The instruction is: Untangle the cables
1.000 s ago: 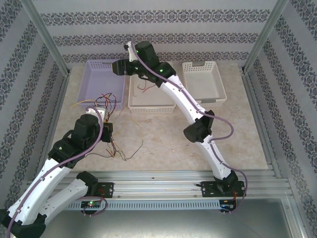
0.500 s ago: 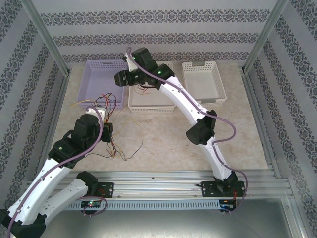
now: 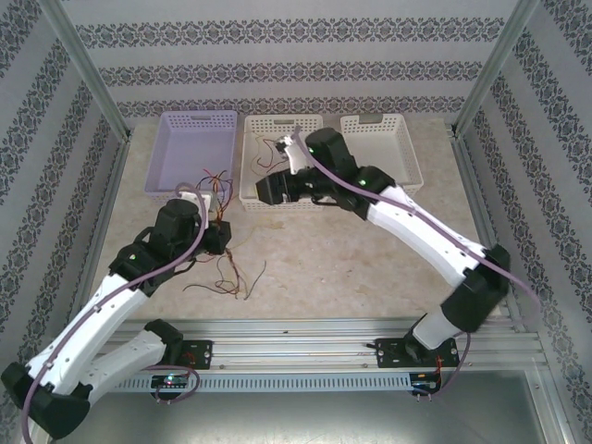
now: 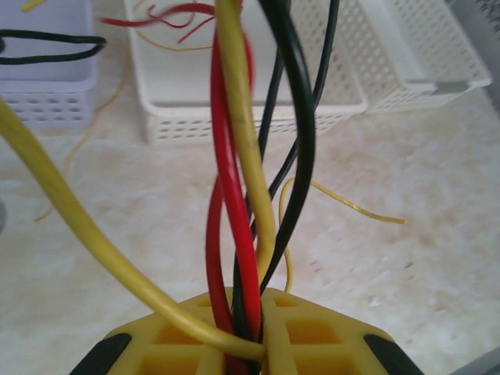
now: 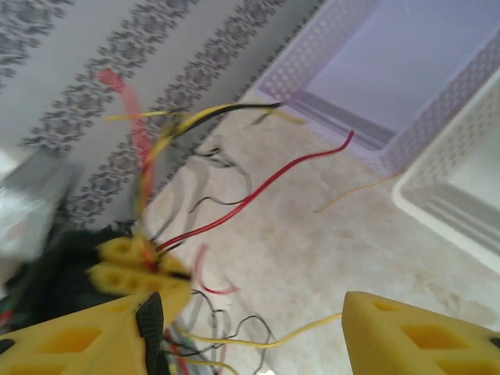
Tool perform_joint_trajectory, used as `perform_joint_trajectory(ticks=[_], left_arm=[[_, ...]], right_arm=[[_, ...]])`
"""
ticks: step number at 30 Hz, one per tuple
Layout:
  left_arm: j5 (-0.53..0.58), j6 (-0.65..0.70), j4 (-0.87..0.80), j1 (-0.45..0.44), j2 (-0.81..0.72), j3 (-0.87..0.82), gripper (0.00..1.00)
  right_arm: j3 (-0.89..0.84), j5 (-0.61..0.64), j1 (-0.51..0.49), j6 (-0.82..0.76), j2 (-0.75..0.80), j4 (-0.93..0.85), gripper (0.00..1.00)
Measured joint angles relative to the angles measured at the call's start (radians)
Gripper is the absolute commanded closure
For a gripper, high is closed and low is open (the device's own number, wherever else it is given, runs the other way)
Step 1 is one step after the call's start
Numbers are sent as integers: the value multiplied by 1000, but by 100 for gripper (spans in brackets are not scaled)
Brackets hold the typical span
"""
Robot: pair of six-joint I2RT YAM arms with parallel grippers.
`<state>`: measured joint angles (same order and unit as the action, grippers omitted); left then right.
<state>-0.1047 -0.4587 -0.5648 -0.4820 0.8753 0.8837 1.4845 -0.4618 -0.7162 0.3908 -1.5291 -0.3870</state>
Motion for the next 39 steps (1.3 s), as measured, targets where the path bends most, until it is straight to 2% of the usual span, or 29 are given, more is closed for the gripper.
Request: perform_joint_trajectory(ticks=[7,14,17,20,26,31,35,39], left_arm=[[-111,-169,232,0,214,-6,79],[-150,-277,395,-18,309,-6,78],[-145,-292,398,-28,319,-7,68],[-122,-296,396,-29,296,-21,53],[-103,-313,365,-29,188,-135,41],[-72,-340,285,-29,70,-229,29],[-48,-373,250,-29,-16,-282,27],[-44,-404,233,-29,-28,-339,26]], right_arm=[[-389,-30,-30,21,229,223,38],[-574,24,-92,10,253,295,42],[-609,71,-92,1,247,312,44],[-639,116,-92,1,239,317,44],[-642,148,-98,2,142,333,46],[-627,158,-151,-3,7,340,47],[-565,164,-184,-14,-90,340,48],[-517,172,-195,-32,-151,353,48]])
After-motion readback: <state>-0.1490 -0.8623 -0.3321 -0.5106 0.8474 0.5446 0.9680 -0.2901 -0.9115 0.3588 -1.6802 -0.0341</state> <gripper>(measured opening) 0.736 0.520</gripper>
